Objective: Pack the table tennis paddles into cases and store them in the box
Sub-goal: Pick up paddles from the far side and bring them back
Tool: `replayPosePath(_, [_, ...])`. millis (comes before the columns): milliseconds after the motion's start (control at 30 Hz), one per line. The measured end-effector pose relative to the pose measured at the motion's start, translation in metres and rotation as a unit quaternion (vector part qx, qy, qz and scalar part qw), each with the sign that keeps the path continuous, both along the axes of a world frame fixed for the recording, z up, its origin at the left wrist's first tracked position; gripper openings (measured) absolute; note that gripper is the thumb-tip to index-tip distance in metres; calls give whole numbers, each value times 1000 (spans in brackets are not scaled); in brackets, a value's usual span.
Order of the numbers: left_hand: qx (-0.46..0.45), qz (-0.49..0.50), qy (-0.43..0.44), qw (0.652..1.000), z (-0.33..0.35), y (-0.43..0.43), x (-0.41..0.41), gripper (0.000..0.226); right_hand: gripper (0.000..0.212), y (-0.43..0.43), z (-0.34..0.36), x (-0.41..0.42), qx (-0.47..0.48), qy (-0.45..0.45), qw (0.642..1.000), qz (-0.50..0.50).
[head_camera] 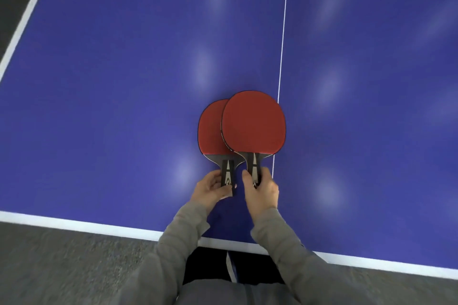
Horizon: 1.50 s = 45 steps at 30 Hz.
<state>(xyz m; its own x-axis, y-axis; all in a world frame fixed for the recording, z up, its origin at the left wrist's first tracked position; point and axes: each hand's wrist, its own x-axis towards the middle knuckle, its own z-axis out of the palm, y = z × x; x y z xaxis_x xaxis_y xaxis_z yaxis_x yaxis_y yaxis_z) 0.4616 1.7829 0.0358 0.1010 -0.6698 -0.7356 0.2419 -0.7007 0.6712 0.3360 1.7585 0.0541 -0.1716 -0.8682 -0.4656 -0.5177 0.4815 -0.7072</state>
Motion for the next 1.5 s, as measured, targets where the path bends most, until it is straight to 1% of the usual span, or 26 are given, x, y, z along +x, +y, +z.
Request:
replayPosePath(67, [-2,-13,17,1000,-1,-1,5,46,18,2,-3,9,-2,-2,1000,11])
replayPosePath(200, [-19,-17,38,999,0,-1,9,45,19,12,-8,23,-11,6,1000,28])
replayPosePath(333, [-18,-15,55,998,-1,-1,10,43,15,17,-10,30,-31,19,999,29])
replayPosePath(400, [-11,-10,63,998,0,-2,10,39,19,18,-10,32,-44,25,998,33])
replayPosePath(567, [20,22,120,992,0,-5,11,33,25,20,-11,34,-75,36,995,47])
replayPosePath(867, [51,59,131,988,3,-8,10,32,34,20,-7,38,-127,63,988,66])
replayPosePath(1033, [46,52,123,990,3,-8,9,30,38,15,-9,38,-103,57,991,67])
replayPosePath(1133, [45,51,116,991,6,-9,7,21,41,16,-8,36,-93,61,990,85])
replayPosePath(1200, [46,56,115,991,7,-10,5,23,42,16,-7,33,-80,65,990,101])
replayPosePath(1267, [46,36,78,995,8,-11,3,33,37,17,-6,26,-73,62,990,100])
replayPosePath(1367, [50,-20,-30,998,7,-14,-5,44,33,19,-6,9,-85,71,989,96])
replayPosePath(1433, [52,-27,-87,994,9,-16,-10,43,36,23,-7,-6,-100,112,981,126])
replayPosePath(1500, [54,-27,-140,988,9,-19,-11,37,43,28,-10,-21,-114,181,962,169])
